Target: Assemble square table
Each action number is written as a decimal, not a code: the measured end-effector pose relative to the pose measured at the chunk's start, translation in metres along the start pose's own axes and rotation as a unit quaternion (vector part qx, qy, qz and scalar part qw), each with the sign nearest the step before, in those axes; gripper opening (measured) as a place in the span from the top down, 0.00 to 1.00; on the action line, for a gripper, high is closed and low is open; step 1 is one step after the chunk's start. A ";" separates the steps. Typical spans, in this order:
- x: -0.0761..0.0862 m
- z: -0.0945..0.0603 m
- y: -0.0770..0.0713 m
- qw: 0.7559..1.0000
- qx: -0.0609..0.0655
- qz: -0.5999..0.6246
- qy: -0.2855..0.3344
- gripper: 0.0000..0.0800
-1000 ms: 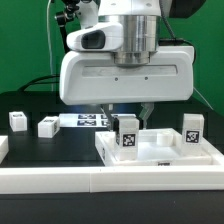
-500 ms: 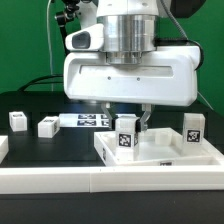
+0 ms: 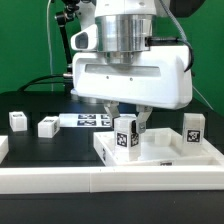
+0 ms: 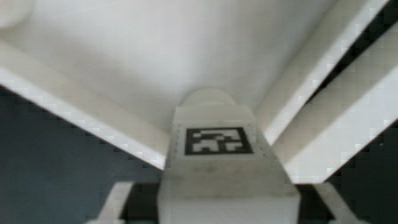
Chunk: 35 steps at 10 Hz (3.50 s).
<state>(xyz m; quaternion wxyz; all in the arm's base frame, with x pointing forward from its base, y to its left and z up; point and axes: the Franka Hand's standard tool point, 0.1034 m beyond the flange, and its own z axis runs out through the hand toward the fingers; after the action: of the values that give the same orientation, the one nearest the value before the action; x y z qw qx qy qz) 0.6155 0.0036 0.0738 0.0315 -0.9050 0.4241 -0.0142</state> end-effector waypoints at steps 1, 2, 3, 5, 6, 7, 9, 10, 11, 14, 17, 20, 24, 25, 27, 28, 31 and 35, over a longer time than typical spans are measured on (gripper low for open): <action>0.000 0.000 0.000 0.999 0.000 0.037 0.000 0.64; 0.000 0.000 -0.001 0.999 0.000 0.049 0.000 0.64; 0.000 0.000 -0.001 0.999 0.000 0.045 0.000 0.64; 0.000 0.000 -0.001 0.999 0.000 0.042 0.000 0.64; 0.000 0.000 -0.001 0.999 -0.001 0.036 0.000 0.52; -0.001 0.000 -0.001 1.000 -0.002 0.013 -0.001 0.52; -0.001 -0.001 -0.005 1.000 -0.002 -0.025 -0.001 0.21; 0.000 -0.001 -0.004 0.999 -0.001 -0.034 -0.002 0.21; 0.001 -0.001 -0.004 0.999 0.001 -0.033 -0.001 0.19; 0.000 -0.001 -0.004 0.999 0.001 -0.034 -0.001 0.19; 0.002 -0.001 -0.004 0.999 0.001 -0.053 -0.001 0.19; 0.002 -0.001 -0.003 0.994 0.001 -0.112 -0.001 0.19; -0.003 0.000 -0.007 0.973 0.001 -0.231 -0.001 0.19; -0.002 0.000 -0.007 0.963 0.001 -0.270 -0.001 0.19; -0.001 -0.001 -0.006 0.936 0.001 -0.352 0.000 0.19; 0.001 -0.003 -0.004 0.918 0.001 -0.397 0.001 0.19; 0.001 -0.005 -0.002 0.864 0.001 -0.503 0.002 0.19; 0.007 -0.007 0.000 0.762 -0.010 -0.647 0.004 0.19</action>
Offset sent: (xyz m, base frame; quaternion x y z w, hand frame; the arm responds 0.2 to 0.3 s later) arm -0.0009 0.0053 -0.0007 -0.0048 -0.0056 -0.0246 0.9997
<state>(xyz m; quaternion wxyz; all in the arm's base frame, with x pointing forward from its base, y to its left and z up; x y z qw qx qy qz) 0.6193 -0.0021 0.0804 0.0036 -0.9645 -0.2624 -0.0306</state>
